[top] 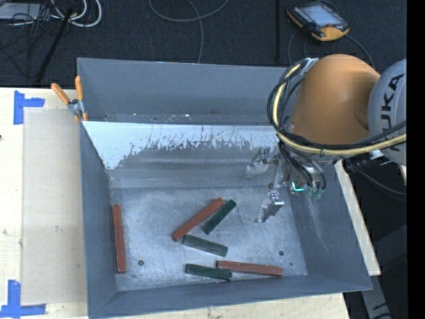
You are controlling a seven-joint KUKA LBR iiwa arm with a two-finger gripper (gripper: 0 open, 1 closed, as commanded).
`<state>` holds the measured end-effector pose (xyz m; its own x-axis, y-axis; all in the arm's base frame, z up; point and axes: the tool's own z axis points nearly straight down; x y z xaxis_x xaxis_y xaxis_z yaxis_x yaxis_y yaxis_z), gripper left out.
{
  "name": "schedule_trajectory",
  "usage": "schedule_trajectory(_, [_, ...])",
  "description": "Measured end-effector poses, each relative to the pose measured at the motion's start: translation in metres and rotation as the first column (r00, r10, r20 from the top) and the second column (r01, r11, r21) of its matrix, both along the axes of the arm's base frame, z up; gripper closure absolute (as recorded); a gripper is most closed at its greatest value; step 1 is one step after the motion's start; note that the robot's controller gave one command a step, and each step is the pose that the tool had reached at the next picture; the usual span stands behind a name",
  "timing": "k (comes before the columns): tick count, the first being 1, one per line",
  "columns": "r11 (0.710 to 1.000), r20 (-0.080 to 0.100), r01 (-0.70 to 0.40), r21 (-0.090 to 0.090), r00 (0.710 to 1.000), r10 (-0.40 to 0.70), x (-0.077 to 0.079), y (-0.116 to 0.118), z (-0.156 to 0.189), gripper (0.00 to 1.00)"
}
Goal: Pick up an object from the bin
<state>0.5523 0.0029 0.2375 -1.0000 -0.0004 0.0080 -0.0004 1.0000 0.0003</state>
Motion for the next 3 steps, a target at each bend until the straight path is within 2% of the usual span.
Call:
schedule_trajectory(1, [1.0, 0.007, 0.0, 0.0, 1.0, 0.0, 0.001, 0.0, 0.003, 0.0])
schedule_trajectory(2, [0.999, 0.011, -0.038, -0.002, 0.999, 0.038, -0.011, 0.038, -0.024, 0.0])
schedule_trajectory(3, [0.999, 0.001, -0.045, 0.0, 0.999, 0.045, -0.036, 0.084, -0.029, 0.0])
